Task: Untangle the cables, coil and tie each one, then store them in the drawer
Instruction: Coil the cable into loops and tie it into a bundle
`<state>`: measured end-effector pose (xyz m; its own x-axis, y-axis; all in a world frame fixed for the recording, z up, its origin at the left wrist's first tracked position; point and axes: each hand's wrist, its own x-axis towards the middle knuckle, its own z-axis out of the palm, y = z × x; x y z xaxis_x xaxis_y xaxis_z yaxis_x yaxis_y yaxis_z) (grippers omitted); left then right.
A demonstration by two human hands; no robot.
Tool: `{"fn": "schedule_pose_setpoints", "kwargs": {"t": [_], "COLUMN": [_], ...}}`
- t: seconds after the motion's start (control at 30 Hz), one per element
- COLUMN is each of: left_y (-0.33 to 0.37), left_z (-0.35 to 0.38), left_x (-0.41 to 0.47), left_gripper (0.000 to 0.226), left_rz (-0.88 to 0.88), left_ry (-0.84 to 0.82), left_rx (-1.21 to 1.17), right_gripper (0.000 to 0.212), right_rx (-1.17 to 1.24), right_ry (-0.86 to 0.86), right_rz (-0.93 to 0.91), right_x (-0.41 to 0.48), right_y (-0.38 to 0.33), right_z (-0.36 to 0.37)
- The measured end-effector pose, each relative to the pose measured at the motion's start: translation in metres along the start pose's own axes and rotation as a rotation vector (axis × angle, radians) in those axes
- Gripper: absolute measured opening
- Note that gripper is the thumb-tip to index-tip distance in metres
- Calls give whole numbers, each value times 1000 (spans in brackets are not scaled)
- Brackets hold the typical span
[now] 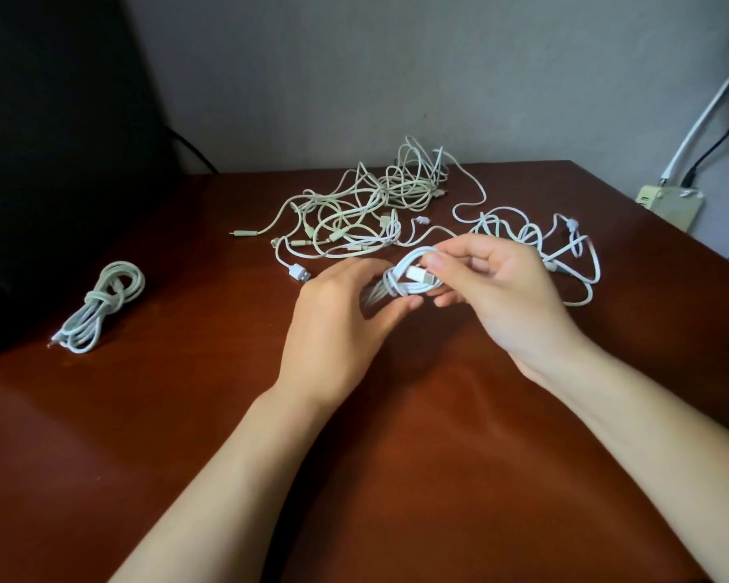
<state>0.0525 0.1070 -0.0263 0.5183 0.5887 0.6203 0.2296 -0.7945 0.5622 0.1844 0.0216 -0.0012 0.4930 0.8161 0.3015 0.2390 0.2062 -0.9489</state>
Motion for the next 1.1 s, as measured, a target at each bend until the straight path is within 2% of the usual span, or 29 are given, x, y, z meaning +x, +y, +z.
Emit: {"fn": "schedule_pose_setpoints", "kwargs": {"t": [0.2,0.37,0.67,0.97,1.1], "left_y": [2,2,0,4,6], "left_z": [-4,-8,-5,-8,-9], "left_x": [1,1,0,-2,-1], "left_gripper": [28,24,24,25,18], "left_rz": [13,-8,-59,-113,-109], "left_ry": [-71,-168,-266,-339,-334], "left_rx": [-64,-207,-278,-443,-490], "right_gripper": [13,18,16,27,25], "right_rx": [-34,-2,-38,-2,61], "right_ry": [-92,-88,-173,-83,-90], "right_rz": [-3,-15,-92,-177,-139], "right_x": [2,1,2,0,-1], "right_y": [-2,-1,1,1,0], "right_z": [-7,-7,-9,-5,-5]}}
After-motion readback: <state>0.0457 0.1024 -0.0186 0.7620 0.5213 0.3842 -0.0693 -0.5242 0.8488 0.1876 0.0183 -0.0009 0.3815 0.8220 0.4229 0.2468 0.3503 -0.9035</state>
